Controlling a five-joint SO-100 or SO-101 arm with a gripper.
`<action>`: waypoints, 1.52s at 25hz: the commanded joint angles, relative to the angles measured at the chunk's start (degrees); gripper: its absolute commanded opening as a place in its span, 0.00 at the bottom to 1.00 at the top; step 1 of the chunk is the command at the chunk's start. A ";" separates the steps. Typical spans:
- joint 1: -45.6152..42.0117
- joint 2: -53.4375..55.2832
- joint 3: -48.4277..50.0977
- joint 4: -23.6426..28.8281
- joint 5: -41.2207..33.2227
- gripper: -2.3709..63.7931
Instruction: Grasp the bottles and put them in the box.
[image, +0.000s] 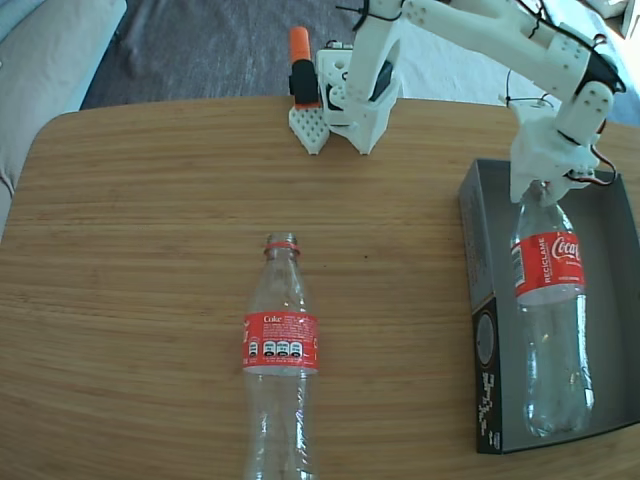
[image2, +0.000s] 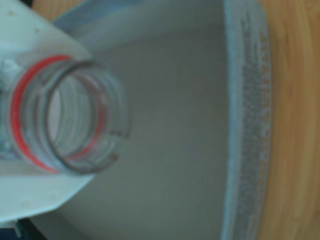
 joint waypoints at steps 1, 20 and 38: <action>0.44 1.05 -0.26 0.00 0.09 0.16; -0.26 0.53 1.58 -3.60 0.09 0.16; -0.18 0.53 7.29 -8.09 0.00 0.16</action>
